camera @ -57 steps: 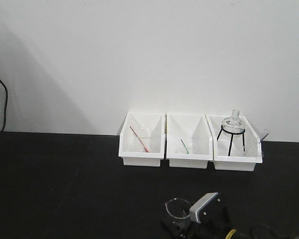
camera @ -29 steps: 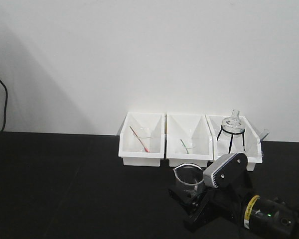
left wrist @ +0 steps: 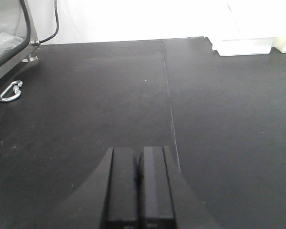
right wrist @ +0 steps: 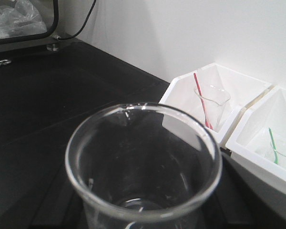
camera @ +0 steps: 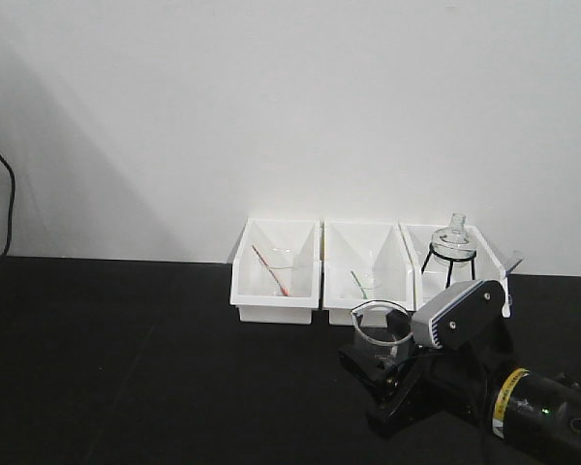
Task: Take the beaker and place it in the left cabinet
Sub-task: 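Close the right gripper on the beaker and lift it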
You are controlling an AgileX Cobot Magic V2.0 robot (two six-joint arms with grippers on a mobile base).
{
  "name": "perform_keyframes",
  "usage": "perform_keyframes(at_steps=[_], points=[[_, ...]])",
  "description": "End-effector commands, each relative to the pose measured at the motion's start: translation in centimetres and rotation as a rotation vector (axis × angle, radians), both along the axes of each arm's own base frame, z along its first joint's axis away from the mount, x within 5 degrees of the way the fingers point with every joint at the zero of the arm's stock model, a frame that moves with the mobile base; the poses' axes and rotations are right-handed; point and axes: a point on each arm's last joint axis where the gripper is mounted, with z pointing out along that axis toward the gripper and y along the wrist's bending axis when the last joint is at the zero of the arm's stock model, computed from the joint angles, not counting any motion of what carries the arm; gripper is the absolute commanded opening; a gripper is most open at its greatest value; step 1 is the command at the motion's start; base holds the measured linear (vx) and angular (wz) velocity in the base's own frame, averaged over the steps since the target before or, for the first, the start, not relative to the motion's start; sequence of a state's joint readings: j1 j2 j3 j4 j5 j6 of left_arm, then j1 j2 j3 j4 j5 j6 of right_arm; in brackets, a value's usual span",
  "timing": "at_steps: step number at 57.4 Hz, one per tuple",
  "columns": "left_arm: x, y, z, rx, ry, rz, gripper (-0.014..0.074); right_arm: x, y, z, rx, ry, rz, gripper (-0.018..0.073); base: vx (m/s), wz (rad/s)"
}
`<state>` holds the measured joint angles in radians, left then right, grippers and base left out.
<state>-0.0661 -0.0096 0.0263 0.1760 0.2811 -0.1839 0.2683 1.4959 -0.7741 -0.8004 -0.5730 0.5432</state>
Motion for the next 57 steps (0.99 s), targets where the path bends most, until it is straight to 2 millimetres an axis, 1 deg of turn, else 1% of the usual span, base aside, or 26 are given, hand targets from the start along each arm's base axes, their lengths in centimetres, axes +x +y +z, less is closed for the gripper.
perform_keyframes(at_steps=[1, 57], points=[[-0.03, -0.17, 1.15, -0.012, -0.108, -0.021, 0.0004, -0.29, 0.23, 2.58, 0.074, -0.095, 0.027, -0.0003, 0.0, 0.0], [-0.03, -0.17, 1.15, -0.012, -0.108, -0.021, 0.0004, -0.28, 0.2, 2.59, 0.075, -0.095, 0.026, -0.0004, -0.01, 0.03]])
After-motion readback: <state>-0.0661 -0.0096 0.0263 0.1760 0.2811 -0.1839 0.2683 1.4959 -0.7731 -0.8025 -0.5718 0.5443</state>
